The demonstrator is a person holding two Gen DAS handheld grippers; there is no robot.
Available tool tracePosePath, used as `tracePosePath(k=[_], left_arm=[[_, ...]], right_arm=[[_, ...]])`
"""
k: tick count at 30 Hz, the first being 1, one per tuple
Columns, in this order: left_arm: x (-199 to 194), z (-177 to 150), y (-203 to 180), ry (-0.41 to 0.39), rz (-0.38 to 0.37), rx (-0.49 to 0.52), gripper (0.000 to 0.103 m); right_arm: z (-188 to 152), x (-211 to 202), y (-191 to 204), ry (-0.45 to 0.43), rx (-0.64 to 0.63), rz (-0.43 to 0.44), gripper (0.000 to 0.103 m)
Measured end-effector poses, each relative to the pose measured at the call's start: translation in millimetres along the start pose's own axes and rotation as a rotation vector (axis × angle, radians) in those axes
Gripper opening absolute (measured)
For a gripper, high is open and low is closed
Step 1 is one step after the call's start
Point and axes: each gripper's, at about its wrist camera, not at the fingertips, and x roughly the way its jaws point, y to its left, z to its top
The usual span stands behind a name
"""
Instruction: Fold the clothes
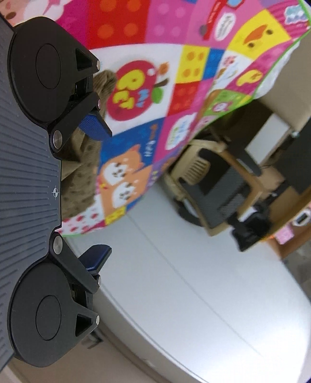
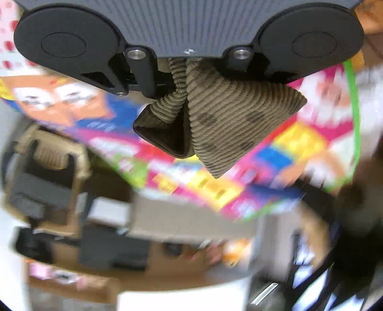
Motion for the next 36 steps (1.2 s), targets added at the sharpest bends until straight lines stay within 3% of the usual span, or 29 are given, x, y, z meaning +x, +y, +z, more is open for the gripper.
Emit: tracePosePath(k=[2, 6, 9, 12, 15, 18, 20, 21, 23, 27, 29, 33, 36], left_arm=[[-6, 6, -3, -0.027, -0.009, 0.002, 0.097], [2, 7, -9, -0.012, -0.006, 0.013, 0.098], [34, -3, -15, 0.075, 0.005, 0.011, 0.098], [71, -20, -25, 0.181, 0.007, 0.027, 0.098], [108, -42, -40, 0.295, 0.007, 0.068, 0.098], [135, -61, -55, 0.379, 0.001, 0.128, 0.098], [148, -70, -64, 0.403, 0.001, 0.172, 0.098], [154, -70, -67, 0.405, 0.000, 0.189, 0.098], [165, -67, -74, 0.393, -0.008, 0.211, 0.098], [189, -63, -81, 0.394, -0.032, 0.214, 0.098], [206, -65, -79, 0.408, 0.001, 0.207, 0.098], [219, -75, -65, 0.414, 0.105, 0.246, 0.099], [221, -78, -56, 0.419, 0.157, 0.270, 0.101]], right_arm=[[4, -22, -39, -0.039, 0.114, -0.059, 0.012], [-29, -55, -113, -0.014, 0.259, -0.238, 0.014], [-66, -66, -152, 0.101, 0.386, -0.306, 0.015], [-97, -75, -174, 0.177, 0.472, -0.295, 0.017], [-104, -86, -190, 0.164, 0.502, -0.301, 0.018], [-93, -106, -200, 0.098, 0.461, -0.352, 0.033], [-84, -122, -197, 0.042, 0.418, -0.343, 0.064], [-81, -127, -196, 0.018, 0.394, -0.308, 0.067], [-74, -133, -195, -0.024, 0.349, -0.238, 0.069], [-78, -116, -182, 0.022, 0.302, -0.118, 0.066], [-85, -100, -174, 0.074, 0.294, -0.077, 0.061], [-98, -92, -179, 0.113, 0.302, -0.086, 0.062], [-93, -115, -200, 0.053, 0.329, -0.104, 0.082]])
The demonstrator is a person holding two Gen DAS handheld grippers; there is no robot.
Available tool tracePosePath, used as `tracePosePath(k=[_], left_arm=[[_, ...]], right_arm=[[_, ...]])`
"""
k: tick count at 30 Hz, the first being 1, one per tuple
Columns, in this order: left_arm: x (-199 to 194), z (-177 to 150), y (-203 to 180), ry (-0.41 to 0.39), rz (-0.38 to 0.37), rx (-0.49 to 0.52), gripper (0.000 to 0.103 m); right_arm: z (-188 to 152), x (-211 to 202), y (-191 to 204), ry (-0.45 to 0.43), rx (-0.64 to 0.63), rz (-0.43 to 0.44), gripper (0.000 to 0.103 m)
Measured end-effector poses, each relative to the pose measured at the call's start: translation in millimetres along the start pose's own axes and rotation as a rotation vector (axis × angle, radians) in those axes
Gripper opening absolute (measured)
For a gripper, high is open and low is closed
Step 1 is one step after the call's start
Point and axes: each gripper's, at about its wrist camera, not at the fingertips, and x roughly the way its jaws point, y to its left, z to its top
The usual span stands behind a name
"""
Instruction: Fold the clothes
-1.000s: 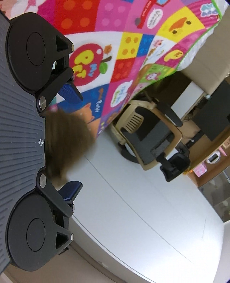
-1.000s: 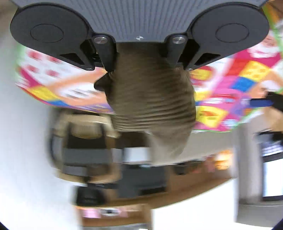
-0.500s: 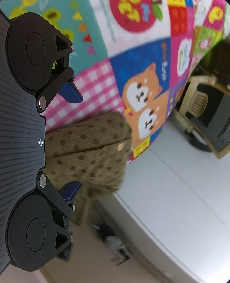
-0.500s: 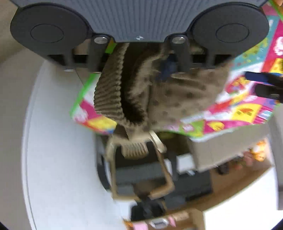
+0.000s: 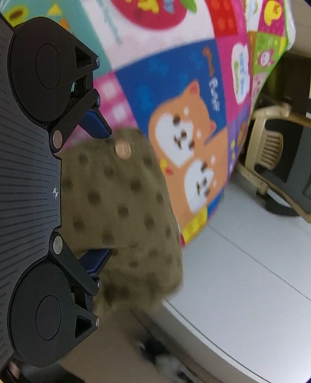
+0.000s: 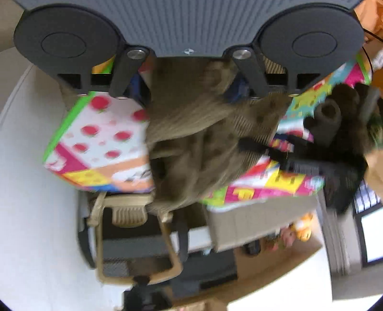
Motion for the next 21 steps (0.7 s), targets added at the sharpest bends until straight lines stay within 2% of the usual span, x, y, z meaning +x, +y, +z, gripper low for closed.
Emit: tracePosePath(k=[1, 2, 4, 6, 8, 13, 15, 17, 19, 21], left_arm=[[1, -1, 3, 0.005, -0.002, -0.009, 0.101], [2, -1, 6, 0.010, -0.004, -0.019, 0.101], [5, -2, 6, 0.012, -0.003, -0.014, 0.101], [7, -4, 5, 0.011, 0.000, -0.007, 0.101], [8, -4, 4, 0.010, 0.003, -0.007, 0.101], [7, -5, 7, 0.009, -0.003, -0.013, 0.101], [5, -6, 9, 0.014, -0.005, -0.014, 0.101], [3, -8, 10, 0.019, -0.011, -0.016, 0.101], [-1, -11, 11, 0.016, -0.019, -0.018, 0.100], [-3, -14, 15, 0.023, -0.075, -0.045, 0.100]], right_arm=[[4, -12, -2, -0.038, -0.012, -0.012, 0.091], [10, -22, -2, -0.077, -0.027, -0.025, 0.095], [20, -38, 2, -0.140, -0.053, -0.048, 0.096], [28, -38, 7, -0.160, -0.083, -0.069, 0.096], [28, -16, 14, -0.111, -0.137, -0.126, 0.096], [-3, 58, 17, 0.103, -0.288, -0.351, 0.096], [-6, 66, 11, 0.135, -0.267, -0.346, 0.096], [5, 57, 7, 0.113, -0.212, -0.306, 0.096], [21, 47, -3, 0.081, -0.086, -0.194, 0.096], [31, 47, -12, 0.078, 0.005, -0.122, 0.096]])
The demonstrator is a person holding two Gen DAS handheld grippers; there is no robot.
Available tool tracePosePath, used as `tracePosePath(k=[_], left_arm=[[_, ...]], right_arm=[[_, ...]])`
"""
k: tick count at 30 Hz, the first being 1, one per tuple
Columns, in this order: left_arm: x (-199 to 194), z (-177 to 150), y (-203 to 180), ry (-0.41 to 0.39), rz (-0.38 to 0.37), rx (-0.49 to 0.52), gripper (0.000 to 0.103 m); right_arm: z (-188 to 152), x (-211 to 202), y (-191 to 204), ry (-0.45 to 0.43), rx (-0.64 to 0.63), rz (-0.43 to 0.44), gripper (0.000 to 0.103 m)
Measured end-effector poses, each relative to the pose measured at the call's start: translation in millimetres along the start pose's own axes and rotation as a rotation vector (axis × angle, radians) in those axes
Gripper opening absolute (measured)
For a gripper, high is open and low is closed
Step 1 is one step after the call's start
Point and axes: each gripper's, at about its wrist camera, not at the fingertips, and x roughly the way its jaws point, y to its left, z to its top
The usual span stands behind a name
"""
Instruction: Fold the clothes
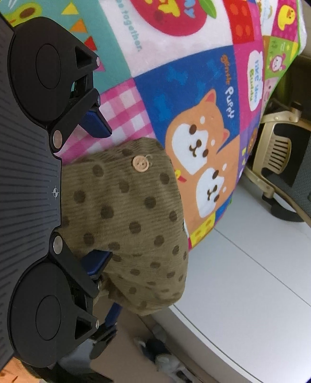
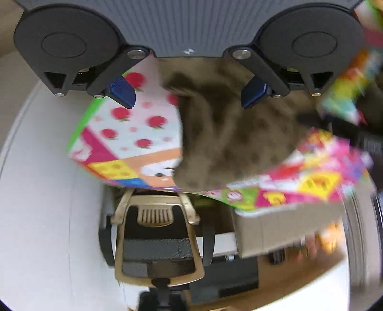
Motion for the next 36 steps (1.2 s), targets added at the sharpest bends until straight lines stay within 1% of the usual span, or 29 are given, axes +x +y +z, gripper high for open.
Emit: tracePosePath(k=[1, 2, 3, 4, 6, 10, 12, 14, 17, 19, 21, 22, 24, 25, 26, 28, 29, 31, 33, 35, 36], left_arm=[[1, -2, 5, 0.020, -0.065, -0.035, 0.100], [4, -4, 10, 0.043, -0.128, -0.077, 0.100], [8, -6, 14, 0.061, -0.170, -0.115, 0.100], [12, -8, 18, 0.073, -0.194, -0.147, 0.100], [17, -12, 23, 0.076, -0.214, -0.180, 0.100], [20, -12, 35, 0.060, -0.270, -0.231, 0.100], [19, -8, 42, 0.051, -0.272, -0.260, 0.100], [11, -2, 52, 0.027, -0.251, -0.272, 0.100], [-13, 6, 78, -0.024, -0.191, -0.287, 0.100], [-33, 10, 97, -0.061, -0.130, -0.300, 0.100], [-56, 12, 118, -0.098, -0.046, -0.302, 0.100], [-69, 13, 126, -0.121, -0.002, -0.293, 0.100], [-96, 14, 138, -0.175, 0.078, -0.261, 0.100], [-112, 15, 140, -0.211, 0.110, -0.227, 0.100], [-125, 16, 141, -0.243, 0.133, -0.198, 0.100], [-145, 20, 138, -0.292, 0.164, -0.143, 0.100], [-149, 25, 137, -0.310, 0.173, -0.118, 0.100], [-146, 35, 133, -0.326, 0.173, -0.091, 0.100], [-130, 47, 128, -0.323, 0.164, -0.079, 0.100], [-112, 59, 122, -0.306, 0.165, -0.067, 0.100], [-103, 64, 119, -0.298, 0.181, -0.062, 0.100]], right_arm=[[1, 7, 0, 0.014, 0.002, 0.009, 0.096], [-2, 16, 3, 0.037, -0.009, 0.015, 0.092], [-5, 25, 3, 0.066, -0.011, 0.028, 0.090], [-10, 34, 4, 0.099, 0.003, 0.054, 0.084], [-18, 47, 6, 0.142, 0.049, 0.113, 0.081], [-14, 60, 17, 0.149, 0.075, 0.170, 0.077], [-7, 71, 31, 0.160, 0.060, 0.191, 0.076], [0, 85, 55, 0.172, 0.027, 0.224, 0.075], [10, 111, 102, 0.180, -0.047, 0.313, 0.075], [15, 124, 138, 0.163, -0.122, 0.328, 0.075], [22, 132, 164, 0.139, -0.192, 0.320, 0.075], [27, 131, 169, 0.129, -0.212, 0.324, 0.076], [40, 120, 165, 0.090, -0.207, 0.353, 0.084], [46, 110, 160, 0.055, -0.202, 0.363, 0.092], [51, 100, 155, 0.018, -0.206, 0.361, 0.097], [61, 84, 150, -0.049, -0.233, 0.332, 0.103], [62, 80, 150, -0.063, -0.255, 0.310, 0.103], [63, 73, 151, -0.086, -0.298, 0.271, 0.103], [54, 74, 157, -0.057, -0.332, 0.258, 0.103], [40, 78, 161, -0.014, -0.371, 0.216, 0.103], [34, 79, 162, -0.010, -0.382, 0.203, 0.103]])
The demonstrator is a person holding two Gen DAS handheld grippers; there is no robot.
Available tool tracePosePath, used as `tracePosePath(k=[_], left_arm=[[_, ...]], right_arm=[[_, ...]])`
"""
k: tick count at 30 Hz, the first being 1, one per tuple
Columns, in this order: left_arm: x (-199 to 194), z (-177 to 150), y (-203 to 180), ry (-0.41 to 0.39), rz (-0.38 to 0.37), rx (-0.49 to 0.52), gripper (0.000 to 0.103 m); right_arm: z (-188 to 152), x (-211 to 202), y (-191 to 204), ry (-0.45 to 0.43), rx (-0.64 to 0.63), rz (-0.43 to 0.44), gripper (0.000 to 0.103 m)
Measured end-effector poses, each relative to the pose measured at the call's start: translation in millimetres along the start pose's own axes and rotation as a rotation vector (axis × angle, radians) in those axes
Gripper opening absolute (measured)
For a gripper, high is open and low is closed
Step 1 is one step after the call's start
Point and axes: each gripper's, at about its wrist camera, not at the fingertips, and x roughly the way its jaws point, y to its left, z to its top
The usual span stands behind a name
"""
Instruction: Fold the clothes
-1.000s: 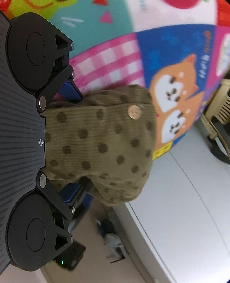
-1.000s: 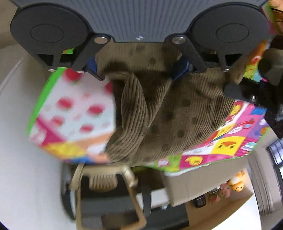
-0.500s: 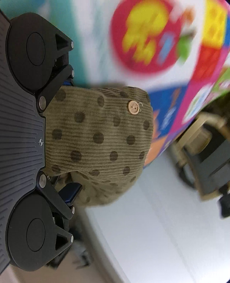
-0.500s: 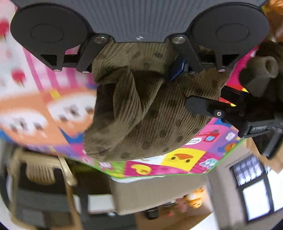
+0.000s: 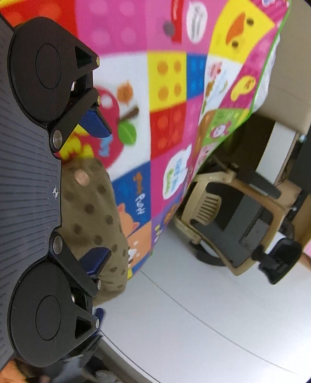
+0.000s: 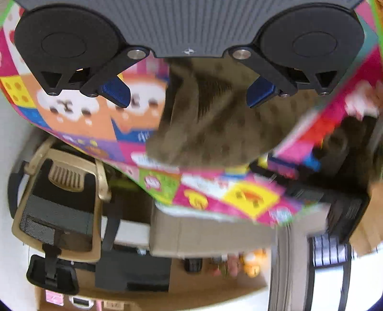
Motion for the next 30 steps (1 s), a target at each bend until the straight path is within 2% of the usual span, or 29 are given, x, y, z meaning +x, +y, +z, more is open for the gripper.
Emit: tracePosePath(k=[1, 4, 8, 10, 14, 17, 20, 21, 24, 27, 30], left_arm=[[11, 1, -5, 0.008, 0.035, 0.014, 0.101], [37, 1, -11, 0.034, 0.113, 0.063, 0.101], [46, -8, 6, 0.067, 0.095, 0.023, 0.102], [45, -9, 10, 0.066, 0.087, 0.016, 0.102], [42, -12, 10, 0.054, 0.100, 0.039, 0.102], [43, -13, 14, 0.056, 0.107, 0.031, 0.102], [44, -14, 18, 0.059, 0.090, -0.006, 0.102], [43, -13, 18, 0.054, 0.089, -0.004, 0.102], [29, -11, 14, 0.018, 0.098, 0.006, 0.102], [7, -7, -3, -0.043, 0.106, 0.065, 0.101], [-14, -2, -23, -0.072, -0.019, 0.086, 0.101]], right_arm=[[-4, 0, 2, 0.001, -0.004, -0.006, 0.103], [7, -12, -7, -0.081, 0.041, 0.010, 0.103], [39, 7, -29, -0.147, 0.069, -0.084, 0.103], [50, 39, -40, -0.093, 0.094, -0.074, 0.103], [42, 124, -46, 0.138, 0.052, -0.145, 0.103], [34, 135, -47, 0.161, 0.067, -0.177, 0.103], [37, 104, -44, 0.099, 0.036, -0.209, 0.103], [36, 89, -44, 0.077, 0.036, -0.192, 0.103], [30, 45, -41, 0.047, 0.051, -0.070, 0.103], [11, 15, -27, 0.054, 0.011, -0.031, 0.103], [-2, -9, -18, 0.020, 0.047, 0.044, 0.103]])
